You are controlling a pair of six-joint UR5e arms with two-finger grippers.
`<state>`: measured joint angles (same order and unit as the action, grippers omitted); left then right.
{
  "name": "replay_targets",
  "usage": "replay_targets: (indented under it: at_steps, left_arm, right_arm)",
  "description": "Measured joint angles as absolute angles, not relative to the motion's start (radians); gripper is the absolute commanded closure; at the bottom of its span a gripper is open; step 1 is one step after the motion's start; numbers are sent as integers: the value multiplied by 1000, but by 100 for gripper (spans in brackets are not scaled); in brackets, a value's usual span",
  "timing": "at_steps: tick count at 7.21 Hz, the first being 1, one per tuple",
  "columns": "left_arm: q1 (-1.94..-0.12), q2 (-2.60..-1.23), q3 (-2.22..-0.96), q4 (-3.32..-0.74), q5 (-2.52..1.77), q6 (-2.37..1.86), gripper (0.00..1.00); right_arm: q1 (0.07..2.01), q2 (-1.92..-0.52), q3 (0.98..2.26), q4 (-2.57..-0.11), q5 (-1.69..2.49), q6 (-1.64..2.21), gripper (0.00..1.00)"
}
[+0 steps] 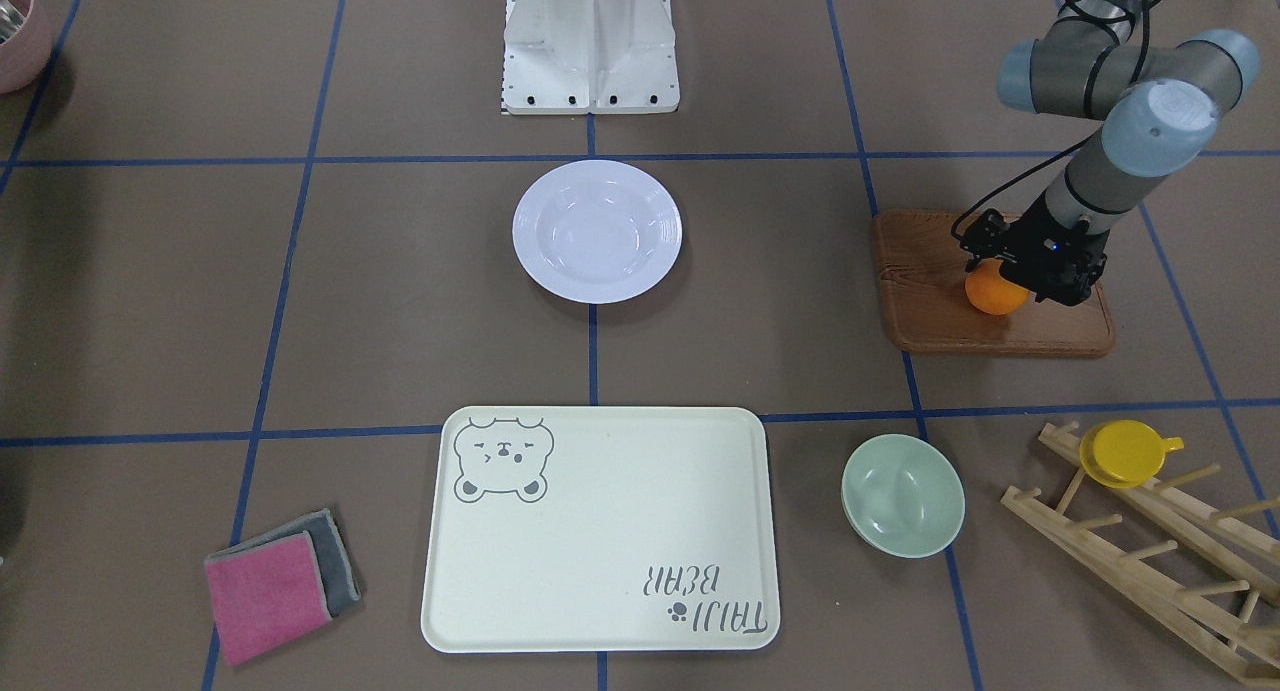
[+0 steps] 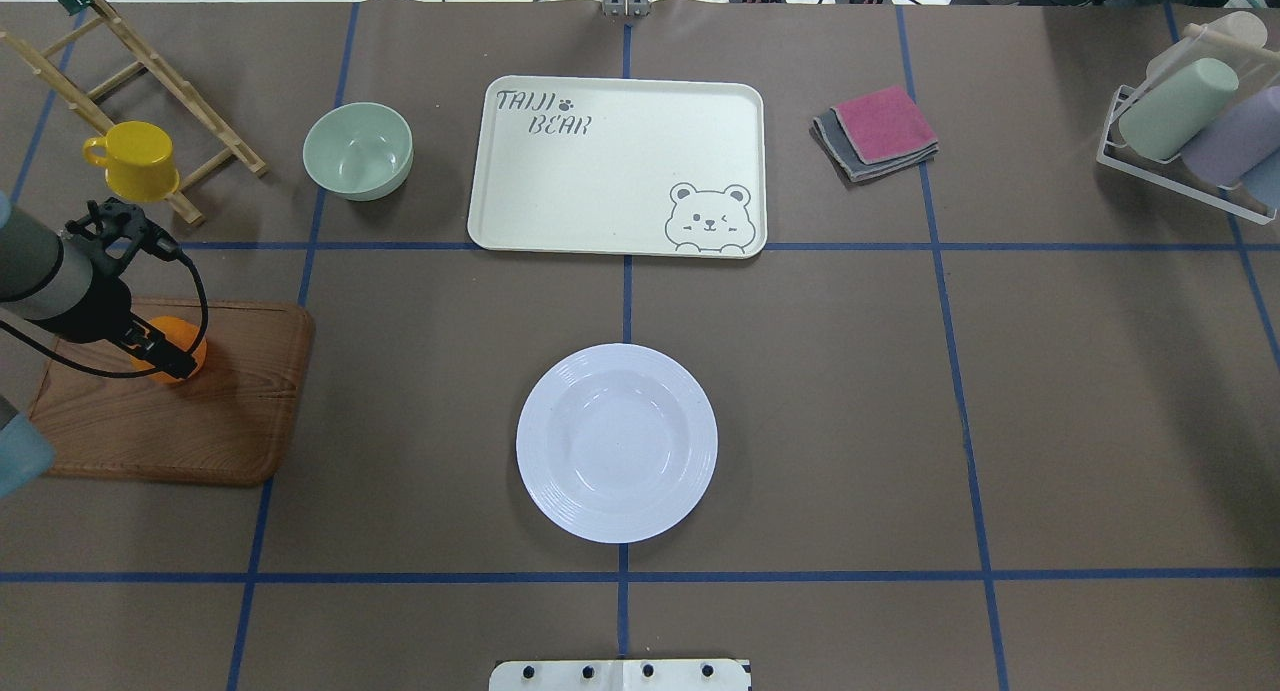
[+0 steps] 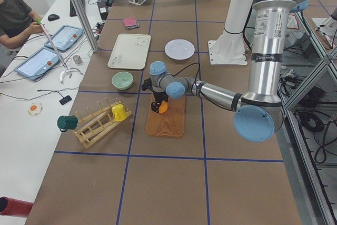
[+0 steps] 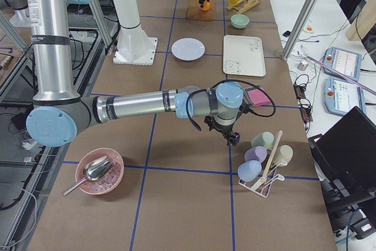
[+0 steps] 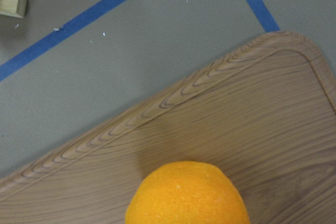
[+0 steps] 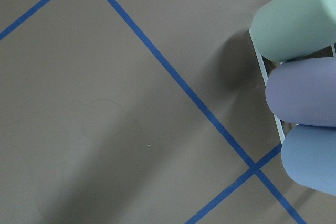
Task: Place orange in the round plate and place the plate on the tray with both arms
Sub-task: 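Lower the left gripper and grasp the orange, then carry the orange with the left gripper over the white plate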
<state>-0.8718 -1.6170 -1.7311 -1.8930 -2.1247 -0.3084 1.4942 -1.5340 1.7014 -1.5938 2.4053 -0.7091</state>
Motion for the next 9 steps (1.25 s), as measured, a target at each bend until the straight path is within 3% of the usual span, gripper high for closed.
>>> replay_targets:
  at_steps: [1, 2, 3, 4, 6, 9]
  left_arm:
    - [-870, -1618, -1726, -1893, -2125, -317, 1]
    - [-869, -1622, -1719, -1894, -2125, -323, 17]
    - [-868, -1634, -1716, -1891, -2126, -327, 86]
    - [-867, -1647, -1714, -1885, -2127, -328, 100]
    - [-865, -1696, -1716, -1835, -2171, -331, 100]
    - [-843, -2027, -1770, -1521, -2299, -498, 100]
  right_arm:
    - [1494, -1534, 1701, -1594, 2405, -710, 0]
    - [1494, -1534, 1700, -1593, 2405, -710, 0]
    - [1494, -1534, 1699, -1593, 2405, -710, 0]
    - [1493, -1534, 1698, -1592, 2406, -710, 0]
    - [1491, -1532, 1698, -1592, 2408, -697, 0]
    - [1490, -1529, 1704, -1592, 2409, -677, 0]
